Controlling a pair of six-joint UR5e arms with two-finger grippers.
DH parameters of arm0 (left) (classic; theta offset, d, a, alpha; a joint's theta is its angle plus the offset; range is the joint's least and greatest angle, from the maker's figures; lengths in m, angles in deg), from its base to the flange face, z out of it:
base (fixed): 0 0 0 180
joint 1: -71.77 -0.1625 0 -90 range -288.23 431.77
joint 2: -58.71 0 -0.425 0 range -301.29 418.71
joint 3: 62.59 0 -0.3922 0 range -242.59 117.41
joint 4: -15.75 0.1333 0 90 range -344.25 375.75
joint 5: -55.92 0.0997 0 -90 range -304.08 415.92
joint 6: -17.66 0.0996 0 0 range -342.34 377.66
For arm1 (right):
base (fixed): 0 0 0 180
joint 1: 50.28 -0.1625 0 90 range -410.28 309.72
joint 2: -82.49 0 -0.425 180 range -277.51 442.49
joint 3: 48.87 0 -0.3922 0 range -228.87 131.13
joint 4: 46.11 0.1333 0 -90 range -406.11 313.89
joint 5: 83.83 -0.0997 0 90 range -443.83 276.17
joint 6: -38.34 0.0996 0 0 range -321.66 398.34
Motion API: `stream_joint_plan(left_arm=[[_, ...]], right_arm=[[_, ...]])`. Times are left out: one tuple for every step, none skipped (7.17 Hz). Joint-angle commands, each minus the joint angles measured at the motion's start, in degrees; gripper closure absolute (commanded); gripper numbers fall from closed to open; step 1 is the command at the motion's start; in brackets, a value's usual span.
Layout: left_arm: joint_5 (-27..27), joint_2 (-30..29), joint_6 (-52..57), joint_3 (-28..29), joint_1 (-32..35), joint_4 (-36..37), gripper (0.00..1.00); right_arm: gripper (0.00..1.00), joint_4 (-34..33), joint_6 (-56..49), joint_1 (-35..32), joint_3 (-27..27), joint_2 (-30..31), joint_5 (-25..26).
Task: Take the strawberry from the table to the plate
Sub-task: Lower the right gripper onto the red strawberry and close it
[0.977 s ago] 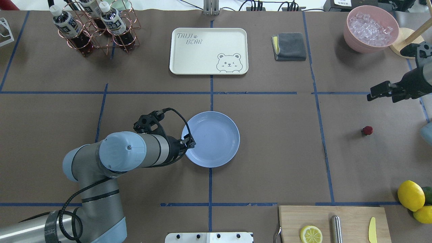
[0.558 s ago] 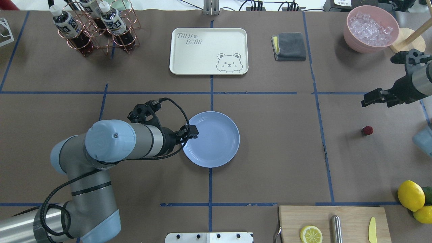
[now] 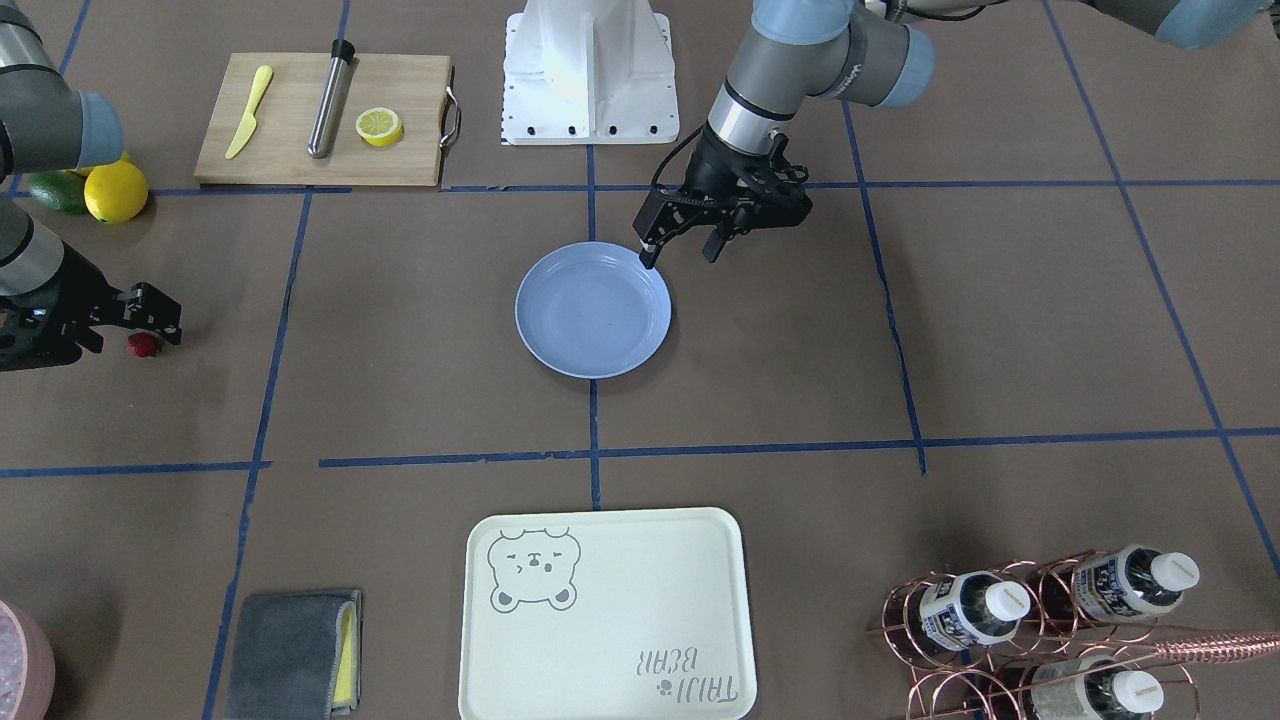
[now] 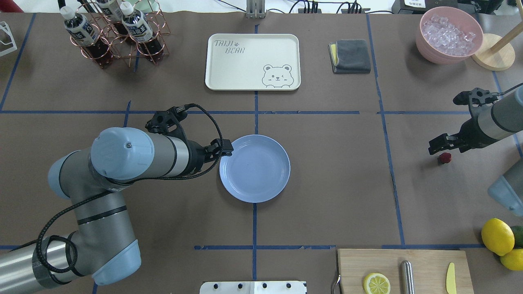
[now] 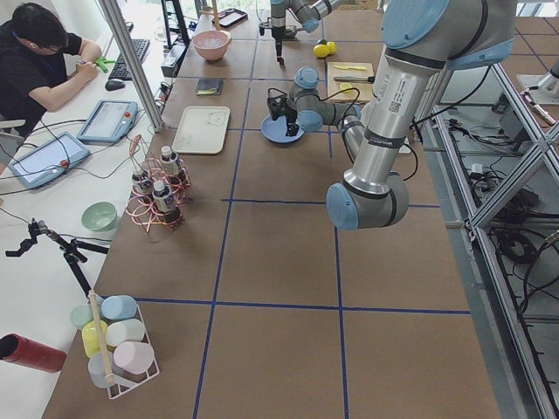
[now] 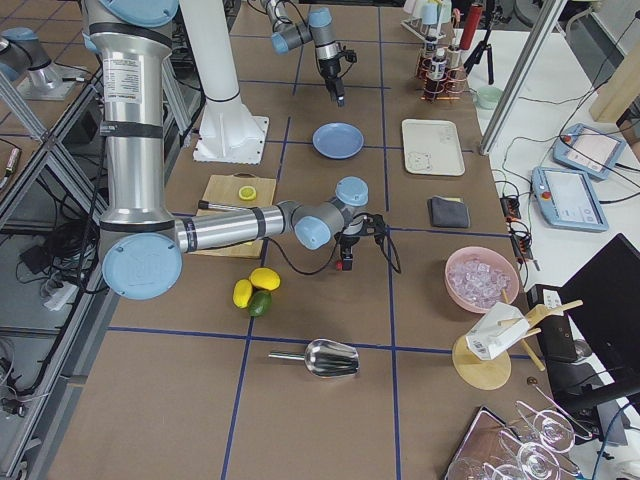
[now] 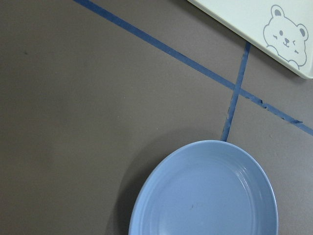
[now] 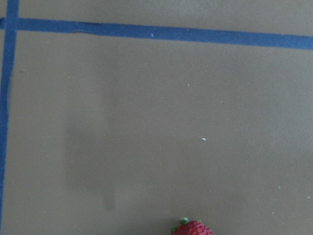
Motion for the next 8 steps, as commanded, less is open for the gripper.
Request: stream_joint_plan(left_arm=[[0.0, 0.0, 0.1, 0.1, 0.0, 0.0, 0.00], [0.0, 0.0, 0.1, 0.1, 0.1, 0.0, 0.00], [0.0, 0.0, 0.1, 0.1, 0.1, 0.0, 0.00], [0.0, 0.1, 0.1, 0.2, 0.1, -0.1, 0.00], [0.0, 0.2, 0.1, 0.2, 0.1, -0.1, 0.00], [0.0, 0.2, 0.1, 0.4, 0.1, -0.1, 0.00], [0.1, 0.1, 0.2, 0.3, 0.1, -0.1, 0.00], [0.1, 0.1, 0.3, 0.2, 0.1, -0.1, 0.00]], right_arm=[[0.06, 0.0, -0.2, 0.2, -0.7, 0.1, 0.0], [0.13, 0.0, -0.2, 0.2, -0.7, 0.1, 0.0], [0.19, -0.1, -0.2, 0.2, -0.8, 0.1, 0.0], [0.22, -0.1, -0.2, 0.2, -1.1, 0.1, 0.0], [0.27, -0.1, -0.2, 0.3, -1.2, -0.2, 0.0], [0.38, -0.1, -0.2, 0.3, -1.3, -0.3, 0.0], [0.60, -0.3, -0.1, 0.3, -1.3, -0.3, 0.0], [0.85, -0.2, -0.1, 0.3, -1.5, -0.3, 0.4]])
